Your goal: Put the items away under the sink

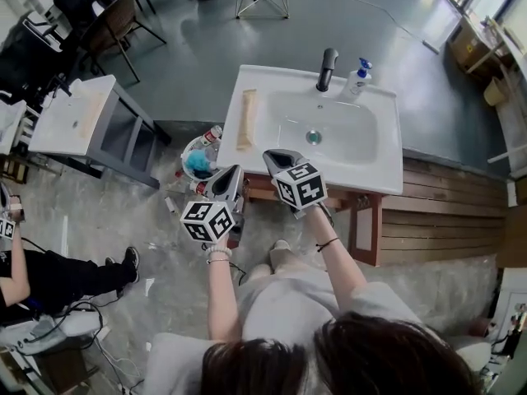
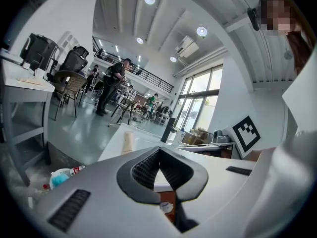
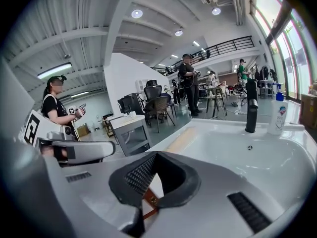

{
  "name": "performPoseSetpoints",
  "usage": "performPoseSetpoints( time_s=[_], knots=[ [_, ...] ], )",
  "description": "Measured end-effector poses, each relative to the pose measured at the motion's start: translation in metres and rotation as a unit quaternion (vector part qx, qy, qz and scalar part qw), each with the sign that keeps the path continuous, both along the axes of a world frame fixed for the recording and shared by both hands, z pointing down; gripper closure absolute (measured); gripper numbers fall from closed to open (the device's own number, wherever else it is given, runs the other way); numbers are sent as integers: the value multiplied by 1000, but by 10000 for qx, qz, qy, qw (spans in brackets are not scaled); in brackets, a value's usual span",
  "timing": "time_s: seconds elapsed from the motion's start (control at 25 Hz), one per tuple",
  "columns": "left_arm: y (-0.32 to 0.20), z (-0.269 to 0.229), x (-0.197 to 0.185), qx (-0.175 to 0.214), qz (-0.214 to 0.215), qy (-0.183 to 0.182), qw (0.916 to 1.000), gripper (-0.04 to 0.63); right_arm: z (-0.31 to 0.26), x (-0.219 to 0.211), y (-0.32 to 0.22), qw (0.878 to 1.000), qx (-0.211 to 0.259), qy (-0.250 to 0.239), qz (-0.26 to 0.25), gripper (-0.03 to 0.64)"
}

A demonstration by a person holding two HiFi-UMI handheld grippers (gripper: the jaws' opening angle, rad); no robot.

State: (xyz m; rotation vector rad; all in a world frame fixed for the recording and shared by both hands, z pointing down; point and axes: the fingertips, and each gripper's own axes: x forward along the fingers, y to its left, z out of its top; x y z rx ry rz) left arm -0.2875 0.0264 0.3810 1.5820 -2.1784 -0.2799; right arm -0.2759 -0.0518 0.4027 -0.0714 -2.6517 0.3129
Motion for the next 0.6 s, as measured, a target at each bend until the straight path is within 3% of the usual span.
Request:
performPoseSetpoints(
  time_s=[0.6],
  knots=[
    [-12, 4, -28, -66, 169, 156, 9997, 598, 1, -40, -6, 9999, -111, 113, 29, 601]
  ],
)
